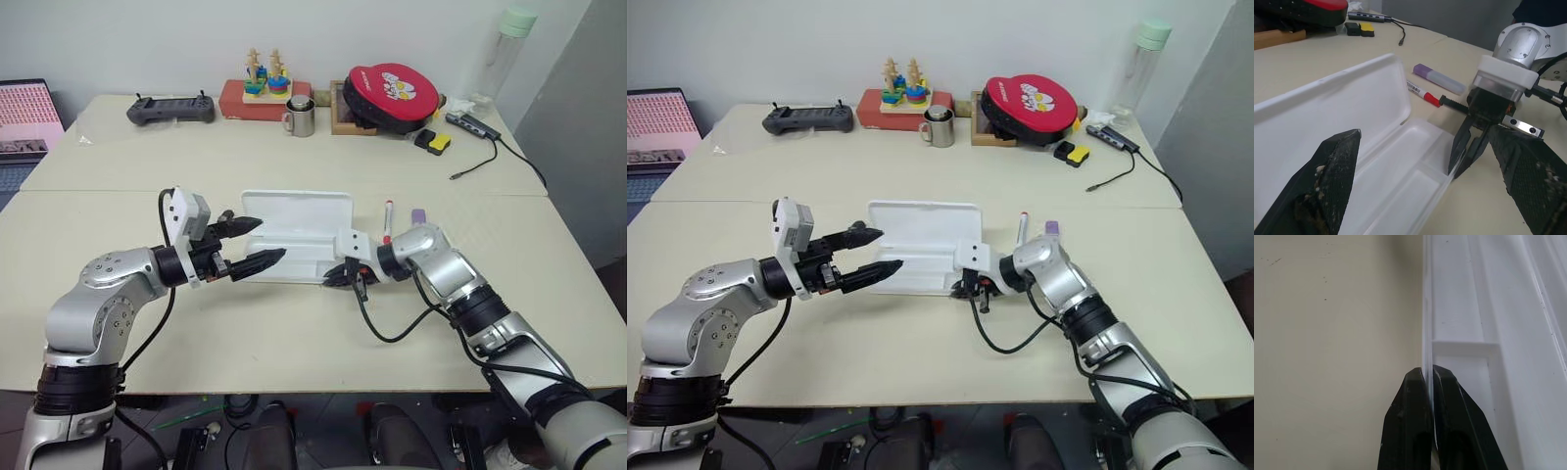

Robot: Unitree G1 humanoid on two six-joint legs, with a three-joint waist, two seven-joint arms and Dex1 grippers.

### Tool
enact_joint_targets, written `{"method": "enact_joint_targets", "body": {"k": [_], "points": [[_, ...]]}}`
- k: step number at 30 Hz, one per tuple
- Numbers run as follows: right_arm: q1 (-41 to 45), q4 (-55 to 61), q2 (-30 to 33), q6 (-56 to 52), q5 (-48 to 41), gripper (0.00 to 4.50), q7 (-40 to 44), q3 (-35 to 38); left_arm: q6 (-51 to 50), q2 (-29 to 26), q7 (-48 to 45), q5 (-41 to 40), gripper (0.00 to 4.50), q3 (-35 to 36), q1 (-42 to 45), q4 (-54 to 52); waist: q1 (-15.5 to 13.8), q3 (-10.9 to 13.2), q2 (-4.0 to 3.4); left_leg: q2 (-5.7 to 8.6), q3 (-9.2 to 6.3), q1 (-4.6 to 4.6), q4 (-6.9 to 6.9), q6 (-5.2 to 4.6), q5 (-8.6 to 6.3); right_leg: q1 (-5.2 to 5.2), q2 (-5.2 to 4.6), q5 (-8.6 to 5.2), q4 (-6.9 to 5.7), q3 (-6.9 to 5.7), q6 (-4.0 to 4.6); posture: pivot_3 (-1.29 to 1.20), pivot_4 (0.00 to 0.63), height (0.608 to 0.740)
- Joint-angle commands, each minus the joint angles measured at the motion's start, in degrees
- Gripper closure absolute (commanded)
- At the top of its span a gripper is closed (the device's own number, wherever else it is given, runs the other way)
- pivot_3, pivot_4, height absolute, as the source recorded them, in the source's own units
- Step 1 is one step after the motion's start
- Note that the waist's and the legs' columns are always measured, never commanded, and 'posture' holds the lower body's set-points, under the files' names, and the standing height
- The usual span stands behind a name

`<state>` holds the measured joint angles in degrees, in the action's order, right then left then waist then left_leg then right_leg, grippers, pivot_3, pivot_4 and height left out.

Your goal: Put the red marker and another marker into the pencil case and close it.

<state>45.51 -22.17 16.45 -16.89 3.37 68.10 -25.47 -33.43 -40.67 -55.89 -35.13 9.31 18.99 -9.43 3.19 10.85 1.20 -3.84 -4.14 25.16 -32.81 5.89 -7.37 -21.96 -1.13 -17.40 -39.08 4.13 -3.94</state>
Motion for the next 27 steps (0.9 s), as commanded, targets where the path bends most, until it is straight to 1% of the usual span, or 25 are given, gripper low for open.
{"method": "enact_joint_targets", "body": {"k": [1, 3, 4, 6, 7, 10, 12, 14, 15, 17, 18, 20, 22, 23, 27], "points": [[0.3, 3.6, -0.1, -0.1, -0.6, 3.97, -1.1, 0.9, -0.1, -0.7, -0.6, -0.7, 0.0, -0.2, 0.7, -2.8, 0.0, 0.0, 0.0, 0.0, 0.0, 0.0, -0.01, 0.0, 0.0, 0.01, 0.0, 0.0, 0.0, 0.0, 0.0, 0.0, 0.15, 0.74], [-0.2, 6.8, 0.6, -1.3, -1.9, 3.62, -1.4, 2.3, -0.4, -0.6, -0.7, -0.7, 0.0, -0.8, 1.4, -3.0, 0.0, 0.0, 0.0, 0.0, 0.0, 0.0, 0.0, 0.0, 0.0, 0.0, 0.0, 0.0, 0.0, 0.0, 0.01, 0.0, 0.15, 0.74], [-0.4, 8.1, 0.8, -2.0, -2.4, 3.33, -1.7, 2.9, -0.5, -0.5, -0.7, -0.8, 0.0, -1.0, 1.6, -3.0, -0.1, 0.0, 0.0, 0.0, 0.0, 0.0, 0.0, 0.0, 0.0, 0.0, 0.0, 0.0, 0.0, 0.0, 0.01, 0.0, 0.15, 0.74], [-1.4, 11.5, 2.0, -3.3, -3.0, 2.93, -2.4, 4.2, -0.6, -0.5, -1.1, -0.7, 0.0, -1.9, 2.3, -3.0, -0.2, 0.0, 0.0, 0.0, 0.0, 0.01, 0.01, 0.0, 0.0, 0.0, 0.0, 0.0, 0.01, 0.0, 0.01, 0.0, 0.15, 0.74], [-2.3, 14.3, 3.1, -4.7, -3.9, 2.6, -2.5, 5.3, -0.7, -0.3, -1.3, -0.7, 0.0, -2.4, 2.8, -2.9, -0.3, 0.0, 0.01, 0.0, 0.0, 0.02, 0.01, 0.0, 0.0, 0.0, 0.0, 0.0, 0.01, -0.01, 0.01, 0.0, 0.15, 0.74], [-5.3, 23.3, 5.8, -9.8, -7.2, 1.8, -3.1, 8.9, -1.1, 0.5, -1.8, -0.8, 0.0, -3.9, 3.9, -3.0, -0.6, 0.0, 0.0, 0.01, -0.01, 0.03, 0.0, 0.0, 0.0, 0.01, -0.01, 0.0, 0.04, 0.0, 0.01, 0.0, 0.15, 0.74], [-8.2, 30.4, 7.4, -14.9, -10.2, 1.39, -5.7, 13.7, -0.6, 1.2, -2.0, -0.1, 0.0, -5.2, 4.9, -2.5, -0.9, 0.0, 0.01, 0.01, -0.01, 0.03, 0.0, 0.0, 0.0, 0.01, -0.01, 0.0, 0.04, -0.01, 0.01, 0.0, 0.15, 0.74], [-10.2, 34.6, 8.5, -18.2, -12.0, 0.94, -7.3, 16.1, 0.0, 1.5, -2.0, 0.5, 0.0, -6.0, 5.5, -2.1, -1.2, 0.0, 0.01, 0.01, -0.01, 0.04, 0.01, 0.0, 0.0, 0.01, 0.0, 0.0, 0.03, -0.01, 0.02, 0.0, 0.15, 0.74], [-11.3, 36.1, 8.9, -19.9, -12.0, 0.69, -9.1, 17.1, 0.1, 1.9, -1.8, 0.7, 0.0, -6.2, 6.0, -1.6, -1.2, 0.0, 0.01, 0.01, -0.02, 0.05, -0.01, 0.0, 0.0, 0.01, 0.0, 0.0, 0.03, -0.01, 0.02, 0.0, 0.15, 0.74], [-14.4, 38.4, 9.4, -24.4, -10.4, 0.18, -15.2, 19.8, 0.4, 2.4, -2.1, 1.0, 0.0, -6.9, 7.2, -0.7, -1.3, 0.0, 0.03, 0.01, -0.01, 0.03, -0.02, 0.0, 0.0, 0.01, -0.01, 0.0, 0.03, 0.0, 0.01, 0.0, 0.15, 0.74], [-15.6, 38.8, 9.0, -27.0, -9.0, 0.08, -19.2, 21.1, 0.5, 2.8, -2.1, 1.0, 0.0, -7.1, 8.1, -0.1, -1.3, 0.0, 0.03, 0.0, -0.01, 0.02, -0.02, 0.0, 0.0, 0.02, 0.0, -0.01, 0.03, -0.01, 0.01, 0.0, 0.15, 0.74], [-16.0, 38.3, 7.7, -30.8, -6.9, 0.08, -25.6, 22.1, 0.6, 3.2, -2.4, 1.1, 0.0, -7.2, 9.1, 0.7, -1.3, 0.0, 0.03, 0.0, -0.01, 0.0, -0.02, 0.0, 0.0, 0.01, 0.0, -0.01, 0.02, -0.01, 0.0, 0.0, 0.15, 0.74], [-15.0, 36.2, 4.3, -33.5, -5.3, 0.08, -32.5, 23.0, 1.7, 3.6, -2.6, 2.3, 0.0, -8.1, 10.0, 1.7, -1.0, 0.0, 0.02, 0.01, 0.02, 0.02, -0.04, 0.0, 0.0, -0.03, -0.01, 0.02, 0.02, 0.05, -0.05, 0.0, 0.15, 0.74], [-14.5, 35.0, 2.9, -33.4, -4.8, 0.08, -34.9, 22.7, 2.3, 4.0, -2.6, 2.8, 0.0, -8.3, 10.4, 2.3, -0.8, 0.0, 0.03, 0.01, 0.04, 0.0, -0.04, -0.01, 0.0, -0.02, -0.01, 0.03, 0.01, 0.07, -0.04, 0.0, 0.15, 0.74], [-13.4, 32.6, 0.2, -33.7, -4.3, 0.08, -39.4, 22.1, 3.0, 4.6, -3.0, 3.2, 0.0, -8.4, 11.2, 3.4, -0.6, 0.0, 0.02, 0.02, 0.03, 0.03, -0.02, -0.01, 0.01, -0.04, 0.0, 0.03, 0.01, 0.06, -0.04, 0.0, 0.15, 0.74]]}}
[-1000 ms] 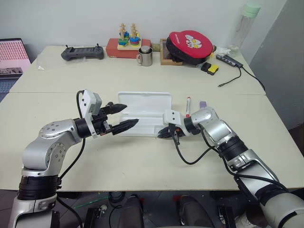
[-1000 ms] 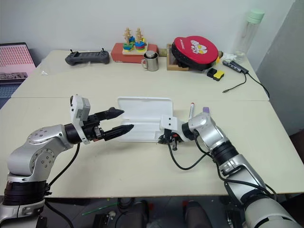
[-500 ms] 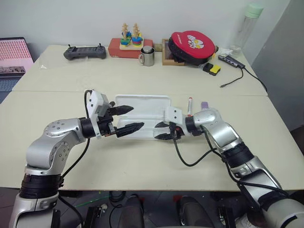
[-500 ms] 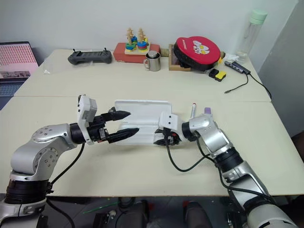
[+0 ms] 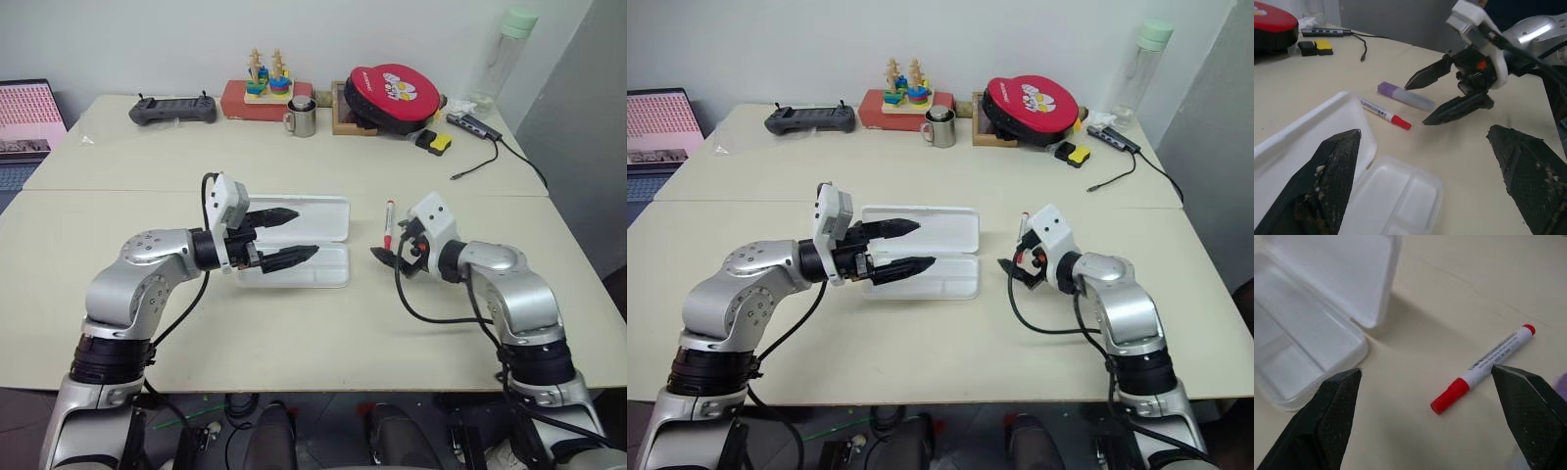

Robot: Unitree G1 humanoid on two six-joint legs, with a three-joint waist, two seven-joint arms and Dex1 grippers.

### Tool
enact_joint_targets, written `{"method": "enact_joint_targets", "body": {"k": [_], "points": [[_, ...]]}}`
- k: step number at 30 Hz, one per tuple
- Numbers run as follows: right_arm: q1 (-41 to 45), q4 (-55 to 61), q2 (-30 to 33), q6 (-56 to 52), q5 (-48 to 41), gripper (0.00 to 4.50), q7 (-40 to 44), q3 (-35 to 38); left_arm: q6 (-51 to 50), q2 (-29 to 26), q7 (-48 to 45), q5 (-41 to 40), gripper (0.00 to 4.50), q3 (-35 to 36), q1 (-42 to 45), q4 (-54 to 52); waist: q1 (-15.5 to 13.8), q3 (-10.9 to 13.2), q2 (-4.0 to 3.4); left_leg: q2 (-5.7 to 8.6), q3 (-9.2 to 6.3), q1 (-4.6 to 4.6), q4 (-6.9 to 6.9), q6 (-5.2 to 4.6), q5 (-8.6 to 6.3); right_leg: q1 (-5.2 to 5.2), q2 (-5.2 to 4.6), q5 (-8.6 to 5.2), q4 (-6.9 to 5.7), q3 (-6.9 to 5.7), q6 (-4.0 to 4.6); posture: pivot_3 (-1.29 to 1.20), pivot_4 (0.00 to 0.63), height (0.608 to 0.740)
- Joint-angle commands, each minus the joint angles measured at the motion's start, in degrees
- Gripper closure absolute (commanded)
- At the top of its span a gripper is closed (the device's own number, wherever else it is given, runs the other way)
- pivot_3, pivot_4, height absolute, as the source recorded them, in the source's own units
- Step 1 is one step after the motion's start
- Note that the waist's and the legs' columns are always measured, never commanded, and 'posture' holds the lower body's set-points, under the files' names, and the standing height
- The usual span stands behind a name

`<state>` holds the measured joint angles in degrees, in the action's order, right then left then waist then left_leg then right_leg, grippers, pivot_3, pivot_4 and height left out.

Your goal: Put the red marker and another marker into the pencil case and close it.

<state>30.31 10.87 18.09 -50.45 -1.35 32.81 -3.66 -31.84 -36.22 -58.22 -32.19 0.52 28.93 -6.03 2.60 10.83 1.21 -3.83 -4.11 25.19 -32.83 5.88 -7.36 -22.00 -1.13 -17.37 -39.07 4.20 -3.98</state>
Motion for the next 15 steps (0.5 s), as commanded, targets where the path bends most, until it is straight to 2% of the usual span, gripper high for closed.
{"method": "enact_joint_targets", "body": {"k": [1, 3, 8, 15], "points": [[2.7, -2.1, -2.5, 0.2, 0.6, 0.08, -5.8, 0.7, 1.4, 0.3, -0.7, 0.2, 0.0, 0.5, 1.5, 0.2, 0.0, 0.0, 0.0, 0.0, 0.0, 0.01, 0.0, 0.0, 0.0, 0.01, 0.0, 0.0, 0.0, 0.0, 0.03, 0.0, 0.15, 0.74], [4.6, -6.2, -5.4, 0.8, 0.0, 0.08, -9.0, 2.3, 1.6, 0.6, -0.9, 0.1, 0.0, 0.4, 2.1, 0.7, 0.2, 0.0, 0.01, 0.01, 0.0, 0.06, 0.01, 0.0, 0.0, -0.01, -0.01, 0.01, 0.02, 0.0, 0.05, 0.0, 0.15, 0.74], [6.4, -14.8, -7.8, 3.2, 0.4, 0.08, -13.8, 2.7, 2.3, 1.3, -1.0, 0.5, 0.0, 0.4, 2.3, 1.1, 0.3, 0.0, 0.0, 0.01, -0.02, 0.12, 0.01, 0.0, 0.0, -0.04, 0.0, 0.09, 0.01, -0.03, 0.19, 0.0, 0.15, 0.74], [9.0, -25.7, -8.8, 5.7, 0.2, 0.08, -19.6, 5.2, 2.8, 2.2, -0.7, 0.8, 0.0, 0.7, 2.4, 1.0, 0.5, 0.0, 0.0, 0.02, -0.03, 0.12, 0.01, -0.01, 0.0, -0.04, -0.01, 0.11, 0.02, -0.03, 0.21, 0.0, 0.15, 0.74]]}}
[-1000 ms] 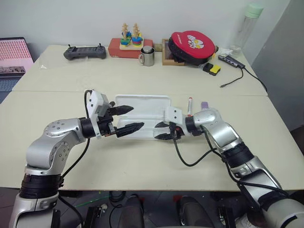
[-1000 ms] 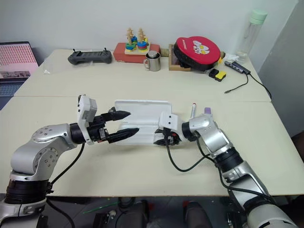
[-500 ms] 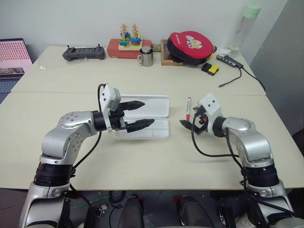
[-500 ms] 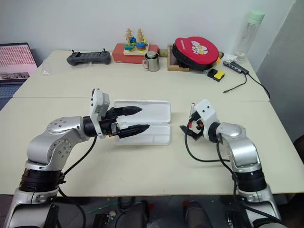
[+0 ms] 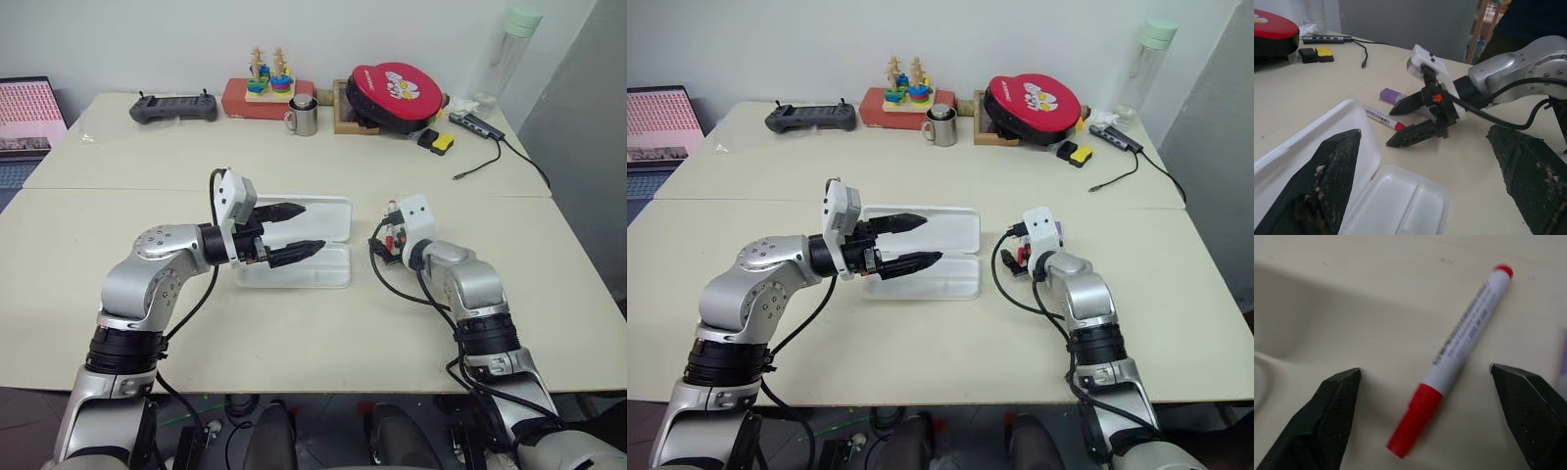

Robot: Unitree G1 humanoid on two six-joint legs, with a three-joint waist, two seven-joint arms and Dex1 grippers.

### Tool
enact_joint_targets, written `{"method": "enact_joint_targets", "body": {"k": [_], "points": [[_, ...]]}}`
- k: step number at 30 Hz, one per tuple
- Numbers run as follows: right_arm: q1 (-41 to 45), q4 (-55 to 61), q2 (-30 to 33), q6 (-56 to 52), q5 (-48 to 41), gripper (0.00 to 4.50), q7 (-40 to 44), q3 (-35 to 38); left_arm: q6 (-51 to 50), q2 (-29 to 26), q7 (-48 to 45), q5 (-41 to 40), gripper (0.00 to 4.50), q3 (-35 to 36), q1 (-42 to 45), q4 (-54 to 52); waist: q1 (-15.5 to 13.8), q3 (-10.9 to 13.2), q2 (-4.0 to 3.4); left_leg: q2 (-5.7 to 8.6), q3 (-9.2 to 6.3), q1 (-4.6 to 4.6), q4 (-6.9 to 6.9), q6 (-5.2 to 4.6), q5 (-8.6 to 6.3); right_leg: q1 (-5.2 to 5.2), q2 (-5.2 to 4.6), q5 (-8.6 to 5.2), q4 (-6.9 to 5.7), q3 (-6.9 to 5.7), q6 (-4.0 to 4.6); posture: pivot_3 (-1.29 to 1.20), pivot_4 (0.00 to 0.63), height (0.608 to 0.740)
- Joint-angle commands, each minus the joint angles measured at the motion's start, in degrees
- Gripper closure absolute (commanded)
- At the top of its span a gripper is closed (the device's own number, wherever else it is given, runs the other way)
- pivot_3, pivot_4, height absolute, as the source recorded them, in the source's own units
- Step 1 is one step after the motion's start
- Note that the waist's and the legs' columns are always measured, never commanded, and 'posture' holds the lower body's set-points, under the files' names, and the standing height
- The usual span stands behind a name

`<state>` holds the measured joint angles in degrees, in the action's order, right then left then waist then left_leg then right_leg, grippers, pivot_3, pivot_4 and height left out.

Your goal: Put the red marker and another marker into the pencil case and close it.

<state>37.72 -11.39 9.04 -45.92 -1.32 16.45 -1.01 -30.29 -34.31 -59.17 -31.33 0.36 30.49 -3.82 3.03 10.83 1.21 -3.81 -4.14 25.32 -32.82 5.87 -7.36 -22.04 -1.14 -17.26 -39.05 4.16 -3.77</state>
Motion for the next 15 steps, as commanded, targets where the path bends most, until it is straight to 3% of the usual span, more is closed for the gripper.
{"method": "enact_joint_targets", "body": {"k": [1, 2, 15], "points": [[1.9, -3.5, 0.3, 1.4, 0.1, 0.46, -3.5, 2.6, 1.4, 0.4, 0.3, 0.0, 0.0, 0.9, 0.9, -1.1, 0.0, 0.0, 0.0, 0.0, 0.0, -0.01, 0.0, 0.0, 0.0, 0.0, 0.0, 0.0, -0.03, 0.0, 0.0, 0.0, 0.15, 0.74], [2.1, -3.6, 0.3, 1.7, 0.0, 0.53, -3.8, 2.6, 1.5, 0.5, 0.3, 0.0, 0.0, 0.9, 0.9, -1.1, -0.1, 0.0, 0.0, 0.0, -0.01, -0.01, -0.01, -0.01, 0.01, 0.01, 0.0, 0.01, -0.03, -0.01, -0.02, 0.0, 0.15, 0.74], [2.7, -3.5, -0.4, 1.8, -1.7, 3.7, -4.8, 3.2, 2.6, 1.5, 0.3, 0.9, 0.0, 0.7, 2.0, 0.7, -0.1, 0.0, 0.0, 0.01, -0.02, 0.0, -0.02, -0.01, 0.01, 0.02, 0.0, 0.01, 0.0, 0.0, -0.06, 0.0, 0.15, 0.74]]}}
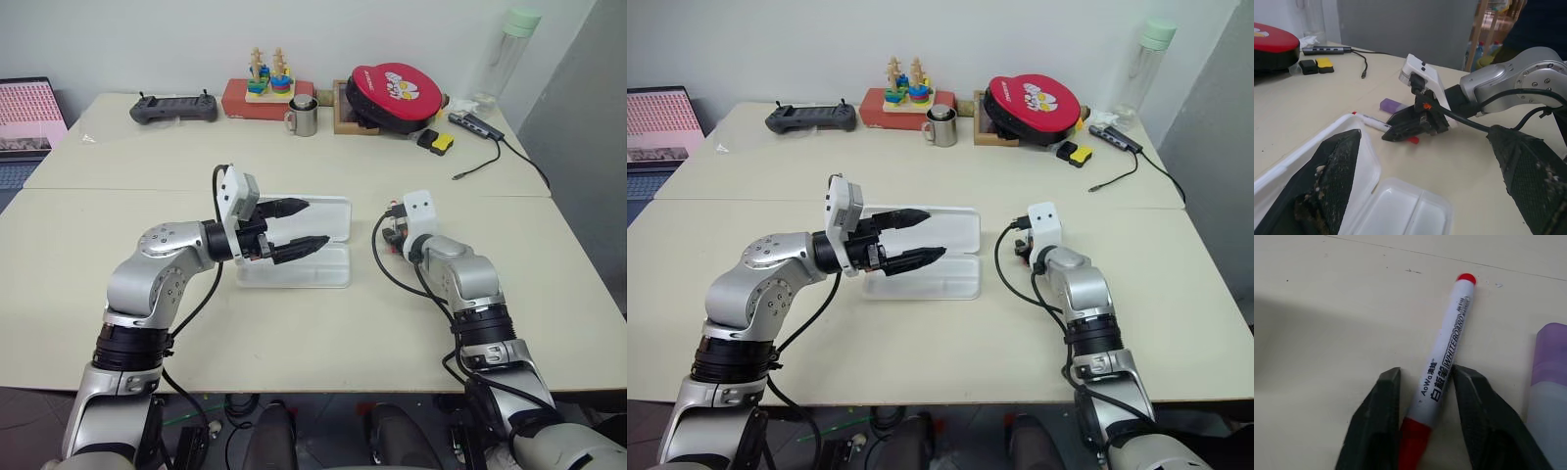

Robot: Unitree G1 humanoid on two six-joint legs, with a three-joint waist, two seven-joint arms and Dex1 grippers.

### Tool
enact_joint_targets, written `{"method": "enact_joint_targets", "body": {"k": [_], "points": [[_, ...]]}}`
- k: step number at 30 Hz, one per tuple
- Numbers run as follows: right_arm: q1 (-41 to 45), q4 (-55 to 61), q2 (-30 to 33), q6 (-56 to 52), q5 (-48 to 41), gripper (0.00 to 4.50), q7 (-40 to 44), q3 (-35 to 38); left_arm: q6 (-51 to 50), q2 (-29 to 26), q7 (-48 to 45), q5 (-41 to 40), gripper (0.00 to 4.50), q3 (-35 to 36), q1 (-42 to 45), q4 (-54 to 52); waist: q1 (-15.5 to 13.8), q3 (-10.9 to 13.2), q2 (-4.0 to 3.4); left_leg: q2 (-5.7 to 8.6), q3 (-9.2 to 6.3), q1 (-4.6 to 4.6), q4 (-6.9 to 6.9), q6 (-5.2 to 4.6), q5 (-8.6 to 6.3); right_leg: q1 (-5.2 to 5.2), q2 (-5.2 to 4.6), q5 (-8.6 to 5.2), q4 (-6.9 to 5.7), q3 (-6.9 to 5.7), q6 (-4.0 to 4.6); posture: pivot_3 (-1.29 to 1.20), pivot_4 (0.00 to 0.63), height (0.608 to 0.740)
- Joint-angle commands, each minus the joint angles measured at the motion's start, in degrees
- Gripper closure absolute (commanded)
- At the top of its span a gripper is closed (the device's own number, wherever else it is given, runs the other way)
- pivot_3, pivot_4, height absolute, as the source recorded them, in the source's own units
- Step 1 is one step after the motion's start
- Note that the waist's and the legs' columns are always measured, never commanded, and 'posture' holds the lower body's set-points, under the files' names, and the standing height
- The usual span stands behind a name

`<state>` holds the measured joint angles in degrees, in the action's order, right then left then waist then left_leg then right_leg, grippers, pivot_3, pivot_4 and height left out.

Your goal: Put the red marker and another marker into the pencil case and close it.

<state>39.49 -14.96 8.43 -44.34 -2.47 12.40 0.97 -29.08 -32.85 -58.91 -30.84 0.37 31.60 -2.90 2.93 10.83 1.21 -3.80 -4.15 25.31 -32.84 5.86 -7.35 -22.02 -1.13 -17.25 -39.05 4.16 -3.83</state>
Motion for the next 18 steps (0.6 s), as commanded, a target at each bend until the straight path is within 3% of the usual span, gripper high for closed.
{"method": "enact_joint_targets", "body": {"k": [1, 3, 9, 15, 18], "points": [[0.9, 0.4, 0.3, 0.2, -0.7, 3.92, -0.6, 1.1, 1.3, 0.0, 0.0, 0.3, 0.0, 0.7, 0.9, -0.2, 0.0, 0.0, 0.0, 0.0, 0.0, 0.0, 0.0, 0.0, 0.0, 0.0, 0.0, 0.0, 0.0, 0.0, 0.0, 0.0, 0.15, 0.74], [1.2, 1.6, 0.4, 0.8, -1.5, 4.23, -0.5, 1.6, 0.7, 0.1, 0.5, -0.1, 0.0, 1.3, 0.7, -0.4, 0.0, 0.0, 0.0, 0.0, 0.0, 0.0, 0.0, 0.0, 0.0, -0.01, 0.0, 0.0, 0.0, 0.0, 0.0, 0.0, 0.15, 0.74], [3.5, 12.8, 1.6, 11.4, -5.1, 4.22, 5.6, 0.9, -2.9, -2.5, 4.1, -3.2, 0.0, 7.6, -5.8, -4.9, 0.7, 0.0, -0.05, 0.0, 0.01, 0.11, 0.01, 0.0, 0.0, -0.13, 0.0, 0.01, 0.0, 0.02, 0.02, 0.0, 0.15, 0.74], [4.4, 21.6, 2.1, 12.6, -11.9, 4.22, 16.2, -2.2, -6.4, -5.6, 6.8, -6.0, 0.0, 13.7, -15.4, -10.6, 1.4, 0.0, -0.04, -0.07, -0.04, 0.12, 0.18, -0.01, -0.01, -0.19, 0.02, -0.06, -0.04, -0.07, 0.17, 0.0, 0.15, 0.74], [4.5, 23.8, 6.6, 9.4, -12.3, 4.22, 26.9, -12.1, -7.8, -8.9, 6.5, -6.7, 0.0, 18.9, -22.8, -13.1, 0.9, 0.0, -0.04, -0.05, -0.09, 0.14, 0.13, 0.0, -0.01, -0.16, 0.01, -0.06, 0.0, -0.11, 0.18, 0.0, 0.15, 0.74]]}}
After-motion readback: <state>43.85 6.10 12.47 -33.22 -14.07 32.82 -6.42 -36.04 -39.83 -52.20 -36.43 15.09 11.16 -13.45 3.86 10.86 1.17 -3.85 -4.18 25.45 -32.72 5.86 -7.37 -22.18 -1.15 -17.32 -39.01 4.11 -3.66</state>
